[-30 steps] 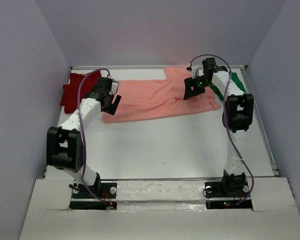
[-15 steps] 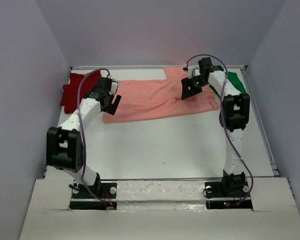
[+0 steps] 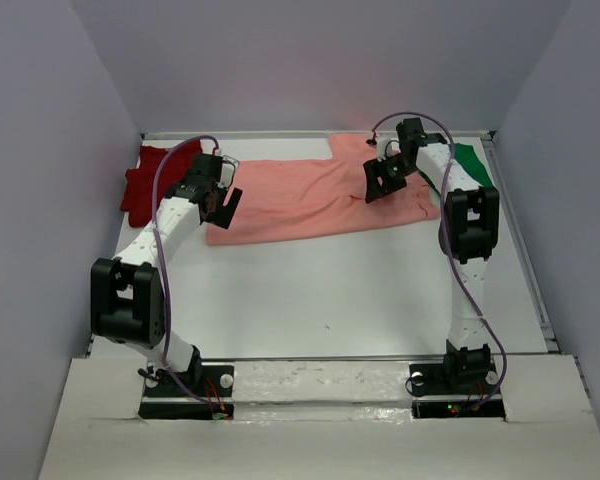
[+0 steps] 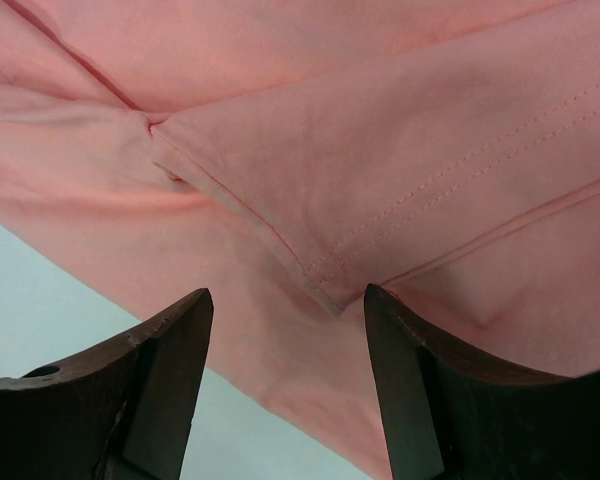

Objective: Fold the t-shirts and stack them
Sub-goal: Fold the flattened tshirt in 1/3 of the way

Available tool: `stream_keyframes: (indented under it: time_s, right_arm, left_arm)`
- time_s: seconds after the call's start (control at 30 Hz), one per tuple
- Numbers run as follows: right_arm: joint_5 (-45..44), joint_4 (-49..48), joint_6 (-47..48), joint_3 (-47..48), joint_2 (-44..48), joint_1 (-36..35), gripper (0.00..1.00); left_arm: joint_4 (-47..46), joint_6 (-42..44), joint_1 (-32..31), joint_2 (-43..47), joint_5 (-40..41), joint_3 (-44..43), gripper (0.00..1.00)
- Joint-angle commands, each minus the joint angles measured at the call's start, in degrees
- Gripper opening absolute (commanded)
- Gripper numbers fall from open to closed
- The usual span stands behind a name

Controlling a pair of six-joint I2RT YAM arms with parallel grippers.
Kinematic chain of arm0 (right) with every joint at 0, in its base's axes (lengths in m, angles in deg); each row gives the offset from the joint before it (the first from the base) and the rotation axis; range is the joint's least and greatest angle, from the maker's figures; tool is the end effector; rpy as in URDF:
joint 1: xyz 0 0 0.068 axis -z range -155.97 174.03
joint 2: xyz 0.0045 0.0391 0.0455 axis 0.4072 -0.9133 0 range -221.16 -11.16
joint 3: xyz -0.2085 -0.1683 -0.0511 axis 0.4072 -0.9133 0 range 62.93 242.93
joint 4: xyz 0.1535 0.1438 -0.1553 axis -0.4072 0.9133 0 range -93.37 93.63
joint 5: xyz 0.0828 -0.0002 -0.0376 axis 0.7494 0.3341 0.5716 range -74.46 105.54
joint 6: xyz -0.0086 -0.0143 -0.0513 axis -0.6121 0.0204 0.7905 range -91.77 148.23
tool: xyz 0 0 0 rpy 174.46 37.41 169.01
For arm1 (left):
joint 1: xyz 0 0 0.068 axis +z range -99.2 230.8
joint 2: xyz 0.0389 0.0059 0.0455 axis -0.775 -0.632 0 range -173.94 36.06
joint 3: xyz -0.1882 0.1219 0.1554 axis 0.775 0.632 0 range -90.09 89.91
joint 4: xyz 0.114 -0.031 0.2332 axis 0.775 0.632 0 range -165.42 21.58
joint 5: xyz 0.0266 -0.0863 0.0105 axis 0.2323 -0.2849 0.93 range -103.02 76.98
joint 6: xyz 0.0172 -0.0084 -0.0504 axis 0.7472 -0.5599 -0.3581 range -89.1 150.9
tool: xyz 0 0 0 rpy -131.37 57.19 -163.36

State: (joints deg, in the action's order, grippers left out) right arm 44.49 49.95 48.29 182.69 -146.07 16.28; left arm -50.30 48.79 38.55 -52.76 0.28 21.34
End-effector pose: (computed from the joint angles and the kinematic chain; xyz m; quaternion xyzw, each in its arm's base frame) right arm 0.4902 0.0841 0.1965 -0.2739 0.9121 0.2247 0.2061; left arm 0.3355 -0.0646 0.2717 0.1965 0.8987 0.1255 0.3714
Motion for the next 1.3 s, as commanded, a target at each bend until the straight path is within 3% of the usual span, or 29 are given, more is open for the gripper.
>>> stream_keyframes:
  time_s: [0.0, 0.1, 0.17, 0.2, 0.27, 0.3, 0.57, 0.8, 0.97, 1.27]
  right_arm:
    - [-1.1, -1.6, 1.0, -0.9, 2.9, -0.2, 0.67]
    - [-1.4, -2.3, 1.0, -1.7, 2.5, -0.2, 0.66]
    - [-1.4, -2.5, 1.0, -1.4, 2.1, -0.2, 0.54]
    - [-1.5, -2.5, 0.8, -1.0, 1.6, -0.2, 0.35]
    - [-1.6, -2.4, 0.5, -0.2, 1.2, -0.2, 0.17]
    - [-1.7, -2.4, 0.4, 0.0, 1.0, -0.2, 0.02]
    - [-2.8, -2.0, 1.0, 0.9, 1.7, -0.2, 0.0]
    - [-4.2, -1.7, 0.7, 8.3, 1.1, -0.2, 0.0]
    - [-2.8, -1.4, 0.8, 14.6, -1.4, -0.7, 0.0]
    - [0.8, -3.0, 2.1, 16.6, -4.0, -1.2, 0.0]
  left_arm:
    - [-0.1, 0.0, 0.2, 2.9, -0.9, 0.3, 0.99]
    - [-0.1, 0.0, 0.2, 2.8, -1.1, 0.2, 0.99]
    - [0.0, 0.0, 0.2, 2.8, -1.2, 0.3, 0.99]
    - [-0.1, 0.0, 0.2, 2.8, -1.2, 0.2, 0.99]
    - [0.0, 0.0, 0.3, 2.7, -1.2, 0.2, 0.99]
    - [0.1, 0.0, 0.2, 2.7, -1.2, 0.2, 0.99]
    - [0.1, 0.0, 0.2, 2.4, -1.4, 0.0, 0.99]
    - [0.4, 0.0, 0.2, 2.8, -1.5, 0.2, 0.99]
    - [0.3, 0.1, 0.2, 3.1, -1.2, 0.9, 0.99]
    - [0.5, 0.3, 0.2, 2.7, -0.9, 1.0, 0.99]
